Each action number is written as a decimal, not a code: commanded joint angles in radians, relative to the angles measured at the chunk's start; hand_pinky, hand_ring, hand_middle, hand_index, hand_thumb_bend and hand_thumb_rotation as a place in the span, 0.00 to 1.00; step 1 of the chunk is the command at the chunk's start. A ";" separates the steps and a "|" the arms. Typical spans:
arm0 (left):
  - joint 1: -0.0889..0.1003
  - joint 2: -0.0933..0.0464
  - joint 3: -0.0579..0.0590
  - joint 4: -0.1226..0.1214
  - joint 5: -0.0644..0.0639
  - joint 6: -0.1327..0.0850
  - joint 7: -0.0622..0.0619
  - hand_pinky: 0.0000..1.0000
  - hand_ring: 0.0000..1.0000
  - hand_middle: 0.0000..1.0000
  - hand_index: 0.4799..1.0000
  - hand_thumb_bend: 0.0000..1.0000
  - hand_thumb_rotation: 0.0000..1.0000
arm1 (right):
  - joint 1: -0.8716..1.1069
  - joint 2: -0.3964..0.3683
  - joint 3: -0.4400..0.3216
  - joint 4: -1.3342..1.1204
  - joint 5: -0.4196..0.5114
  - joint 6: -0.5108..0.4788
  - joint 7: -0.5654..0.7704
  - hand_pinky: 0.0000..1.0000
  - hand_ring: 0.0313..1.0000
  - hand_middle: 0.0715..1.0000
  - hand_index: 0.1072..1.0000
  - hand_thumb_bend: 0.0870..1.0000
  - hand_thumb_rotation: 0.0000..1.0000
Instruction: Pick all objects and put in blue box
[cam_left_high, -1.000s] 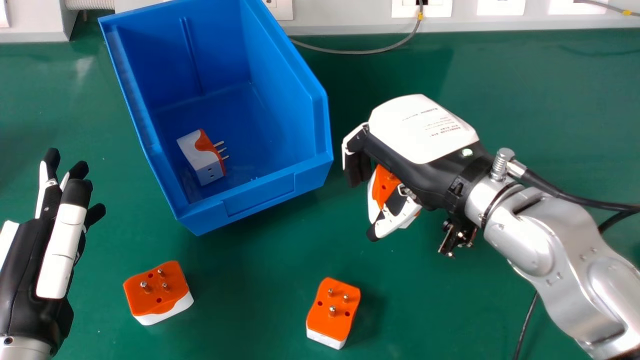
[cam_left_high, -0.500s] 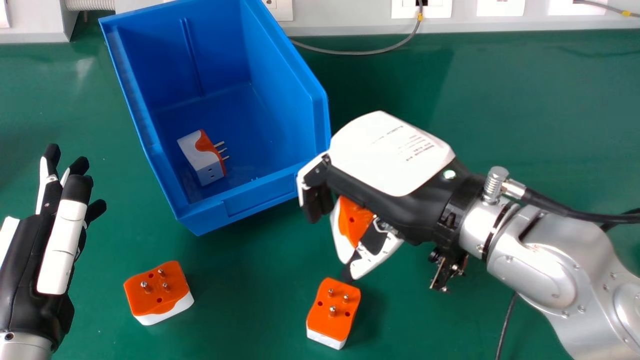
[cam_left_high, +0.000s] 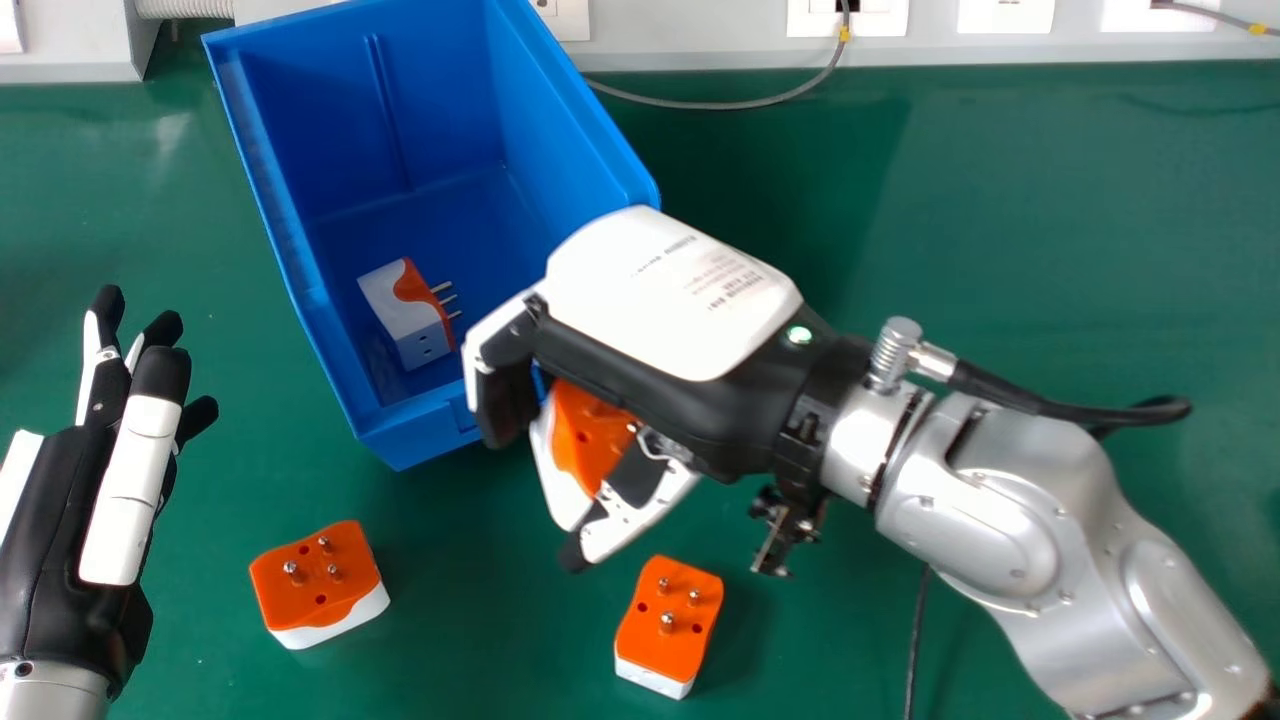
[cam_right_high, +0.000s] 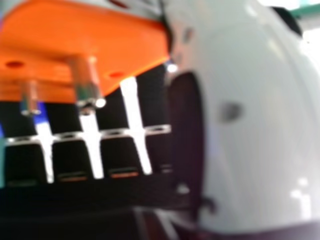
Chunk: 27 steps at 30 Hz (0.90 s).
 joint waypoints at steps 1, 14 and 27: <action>-0.007 0.005 0.000 -0.007 0.003 -0.016 0.003 0.92 0.98 0.99 1.00 0.85 0.93 | -0.044 0.033 0.003 0.002 -0.001 -0.016 -0.034 0.34 0.41 0.47 0.41 0.45 0.00; -0.004 -0.001 -0.008 -0.016 0.008 -0.012 0.012 0.91 0.98 0.99 1.00 0.86 0.92 | -0.206 0.136 0.030 0.171 -0.092 -0.007 -0.137 0.32 0.40 0.49 0.45 0.44 0.00; -0.003 -0.003 -0.013 -0.013 0.006 -0.021 0.010 0.92 0.98 0.99 1.00 0.86 0.92 | -0.428 0.229 0.031 0.475 -0.094 0.034 -0.242 0.32 0.40 0.49 0.48 0.44 0.00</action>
